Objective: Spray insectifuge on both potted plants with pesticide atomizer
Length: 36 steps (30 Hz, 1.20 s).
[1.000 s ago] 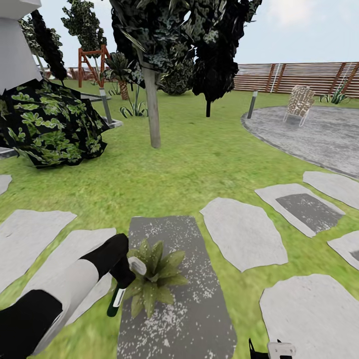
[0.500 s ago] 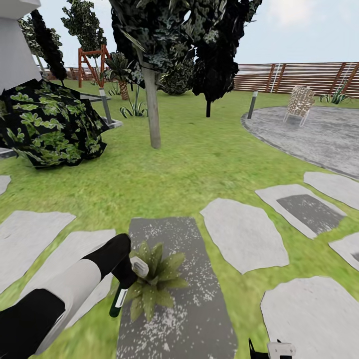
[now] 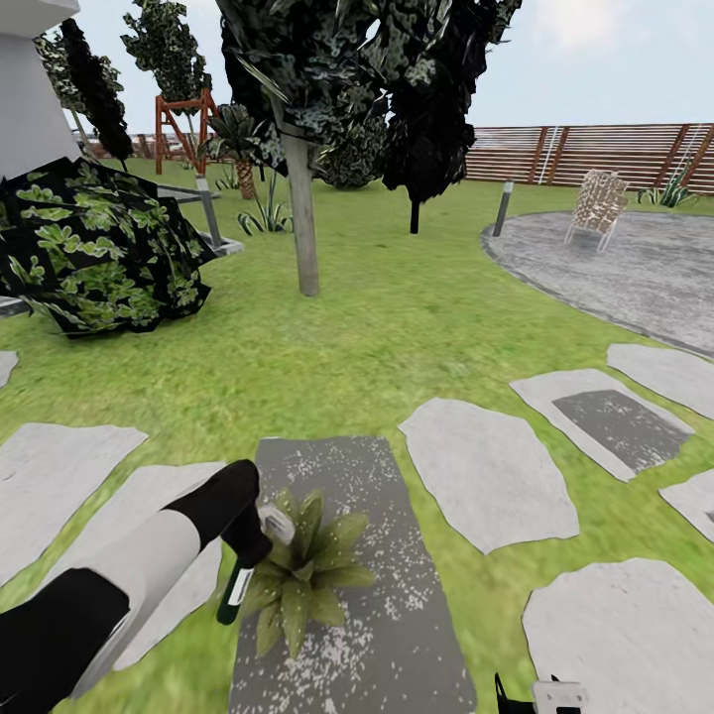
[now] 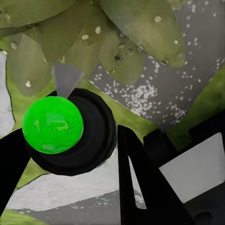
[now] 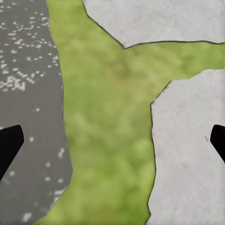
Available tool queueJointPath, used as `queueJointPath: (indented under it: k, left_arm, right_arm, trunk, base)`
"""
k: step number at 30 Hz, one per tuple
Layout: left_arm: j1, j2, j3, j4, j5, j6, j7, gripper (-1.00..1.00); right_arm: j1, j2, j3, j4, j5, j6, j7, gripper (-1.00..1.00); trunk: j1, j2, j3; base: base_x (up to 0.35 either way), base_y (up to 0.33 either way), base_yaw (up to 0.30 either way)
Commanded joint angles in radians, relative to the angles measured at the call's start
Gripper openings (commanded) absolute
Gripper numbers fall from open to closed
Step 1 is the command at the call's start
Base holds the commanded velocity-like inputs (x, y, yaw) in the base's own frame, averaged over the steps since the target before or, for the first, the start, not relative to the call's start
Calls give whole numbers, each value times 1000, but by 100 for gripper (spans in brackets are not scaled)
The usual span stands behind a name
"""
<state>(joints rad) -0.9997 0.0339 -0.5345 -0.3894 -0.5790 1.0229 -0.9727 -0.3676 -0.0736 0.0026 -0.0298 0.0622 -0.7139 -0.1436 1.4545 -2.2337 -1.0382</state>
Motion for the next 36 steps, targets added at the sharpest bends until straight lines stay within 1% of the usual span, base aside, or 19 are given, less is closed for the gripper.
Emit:
queueJointPath:
  k: [1,4,7,9,14,20,30,33,36]
  left_arm:
    - [-6,-1,-2,-2,-9,4,-11,-100]
    - [-21,-7,-3,-2,-10,5,-11,-100]
    - [-68,-32,-3,-1,-9,5,-12,-100]
    - [-78,-36,-3,-1,-9,5,-12,-100]
    - [-96,-26,-3,-1,-9,6,-14,-100]
    - [-92,-35,-2,0,-9,5,-14,-100]
    - [-90,-33,-3,0,-10,5,-14,-100]
    - [-94,-21,-4,0,-11,4,-14,-100]
    - [-95,-3,-4,1,-11,4,-14,-100]
  right_arm:
    - [-1,0,0,1,7,-2,-7,100]
    - [-1,0,0,1,7,-2,-7,100]
    - [-1,0,0,1,7,-2,-7,100]
    - [-1,0,-1,1,7,-2,-7,100]
    - [-1,0,-1,1,7,-2,-7,100]
    - [-1,0,0,1,5,-2,-7,100]
    - [-1,0,0,1,5,-2,-7,100]
    - [-1,0,0,1,5,-2,-7,100]
    - [-1,0,0,1,5,-2,-7,100]
  trunk:
    - [0,0,-1]
    - [0,0,-1]
    - [0,0,-1]
    - [0,0,-1]
    - [0,0,-1]
    - [0,0,-1]
    - [0,0,-1]
    - [0,0,-1]
    - [0,0,-1]
  base:
    - [0,0,0]
    - [0,0,0]
    - [0,0,0]
    - [0,0,0]
    - [0,0,0]
    - [-61,-48,9]
    - [-238,-179,250]
    - [-177,-48,276]
    - [-66,-6,275]
